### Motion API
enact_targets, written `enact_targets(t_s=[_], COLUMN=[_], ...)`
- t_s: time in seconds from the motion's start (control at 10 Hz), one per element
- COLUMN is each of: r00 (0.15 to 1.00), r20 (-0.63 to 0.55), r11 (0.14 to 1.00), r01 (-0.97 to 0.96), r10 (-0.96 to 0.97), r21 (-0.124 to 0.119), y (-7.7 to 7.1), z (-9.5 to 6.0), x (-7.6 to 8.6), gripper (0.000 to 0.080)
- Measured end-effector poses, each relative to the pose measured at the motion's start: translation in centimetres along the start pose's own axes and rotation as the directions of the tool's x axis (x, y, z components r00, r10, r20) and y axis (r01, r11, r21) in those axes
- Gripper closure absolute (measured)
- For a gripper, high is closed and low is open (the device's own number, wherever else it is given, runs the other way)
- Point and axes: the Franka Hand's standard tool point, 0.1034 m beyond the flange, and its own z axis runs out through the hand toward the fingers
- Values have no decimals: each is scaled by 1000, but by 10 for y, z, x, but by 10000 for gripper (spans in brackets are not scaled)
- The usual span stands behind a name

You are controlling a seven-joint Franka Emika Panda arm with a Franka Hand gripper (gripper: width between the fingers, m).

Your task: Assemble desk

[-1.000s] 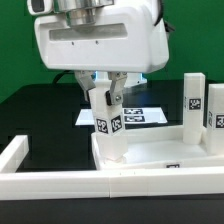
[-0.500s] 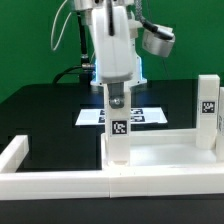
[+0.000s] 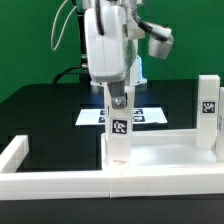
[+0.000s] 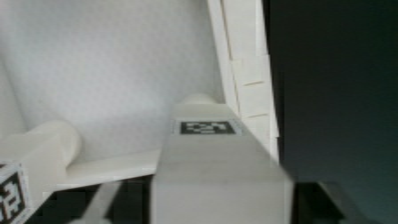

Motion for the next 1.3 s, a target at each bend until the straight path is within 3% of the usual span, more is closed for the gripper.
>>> enact_targets(t_s=[0.1,0.2,0.6,0.7,0.9,1.0,1.1,1.3], r00=[974,944,832,763,450,338,379,399], r20=[10,12,16,17,-10,-28,-24,-25], r11=[974,944,832,763,450,338,379,399], r01=[227,329,555,646,893,941,925,917], r10=[-227,-329,-555,-646,-893,-941,-925,-917], r21=[-10,-11,-12,-14,-12,-14,-13,-13], y=[1,4,7,7,2,1,2,2], z=[-1,1,3,3,2,4,4,4], x=[2,-1,-4,-2,7,12,11,12], gripper=[245,167,151,151,151,151,151,412])
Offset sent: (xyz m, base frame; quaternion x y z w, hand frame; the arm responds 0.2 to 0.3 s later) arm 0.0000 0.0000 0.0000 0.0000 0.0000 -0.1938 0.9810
